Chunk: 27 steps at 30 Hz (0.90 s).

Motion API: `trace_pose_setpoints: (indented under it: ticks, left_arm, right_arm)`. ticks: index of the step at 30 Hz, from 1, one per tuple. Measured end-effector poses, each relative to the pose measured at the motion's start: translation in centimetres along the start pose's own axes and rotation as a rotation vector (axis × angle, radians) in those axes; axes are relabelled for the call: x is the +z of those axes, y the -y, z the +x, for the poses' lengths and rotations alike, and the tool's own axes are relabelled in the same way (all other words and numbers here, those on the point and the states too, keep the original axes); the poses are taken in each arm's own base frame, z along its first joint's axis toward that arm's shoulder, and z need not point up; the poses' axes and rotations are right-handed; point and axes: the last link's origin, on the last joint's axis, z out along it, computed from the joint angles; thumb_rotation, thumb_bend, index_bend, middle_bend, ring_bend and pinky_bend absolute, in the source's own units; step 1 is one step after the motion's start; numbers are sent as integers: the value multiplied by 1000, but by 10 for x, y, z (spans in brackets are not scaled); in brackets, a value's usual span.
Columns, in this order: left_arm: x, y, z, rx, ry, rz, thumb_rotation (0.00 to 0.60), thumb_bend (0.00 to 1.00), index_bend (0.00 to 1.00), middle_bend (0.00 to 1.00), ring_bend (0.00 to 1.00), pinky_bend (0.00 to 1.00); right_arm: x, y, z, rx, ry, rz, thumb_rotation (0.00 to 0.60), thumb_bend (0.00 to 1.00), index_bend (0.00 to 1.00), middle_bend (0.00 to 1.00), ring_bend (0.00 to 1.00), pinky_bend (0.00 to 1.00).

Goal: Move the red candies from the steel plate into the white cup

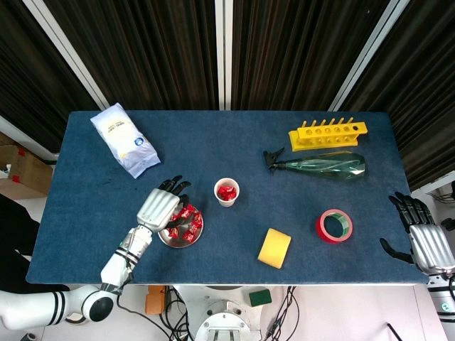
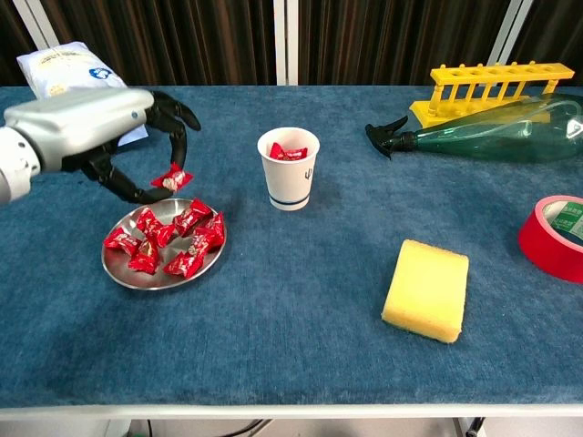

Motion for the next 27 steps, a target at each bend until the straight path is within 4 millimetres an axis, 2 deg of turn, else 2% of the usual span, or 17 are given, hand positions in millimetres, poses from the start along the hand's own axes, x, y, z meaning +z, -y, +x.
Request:
trace_pose_setpoints:
  ticks: [3, 7, 11, 18, 19, 23, 27]
  left_arm:
    - [9, -8, 15, -30, -34, -9, 600, 325, 562, 194, 62, 188]
    - [29, -30, 27, -67, -44, -51, 600, 326, 561, 195, 68, 187]
    - [50, -56, 26, -68, -43, -92, 600, 323, 562, 206, 74, 187]
    - [83, -74, 19, -72, -55, -70, 600, 319, 556, 208, 78, 187]
    - [87, -75, 18, -73, -55, -60, 600, 317, 532, 206, 78, 186]
    - [94, -73, 16, -69, -43, -31, 600, 300, 299, 179, 79, 184]
    - [90, -73, 16, -108, -34, -38, 600, 284, 180, 173, 88, 179]
  right_arm:
    - [0, 0, 0, 0, -5, 0, 600, 280, 8, 4, 0, 0]
    - [1, -1, 0, -3, -8, -6, 600, 280, 8, 4, 0, 0]
    - [0, -1, 2, 0, -14, -7, 600, 280, 8, 4, 0, 0]
    - [2, -5, 4, 11, -14, -15, 600, 280, 8, 4, 0, 0]
    - [2, -5, 4, 11, -12, -14, 600, 280, 8, 4, 0, 0]
    - [2, -5, 5, 15, -15, -9, 600, 280, 8, 4, 0, 0]
    - [2, -5, 5, 13, -14, -12, 600, 281, 8, 4, 0, 0]
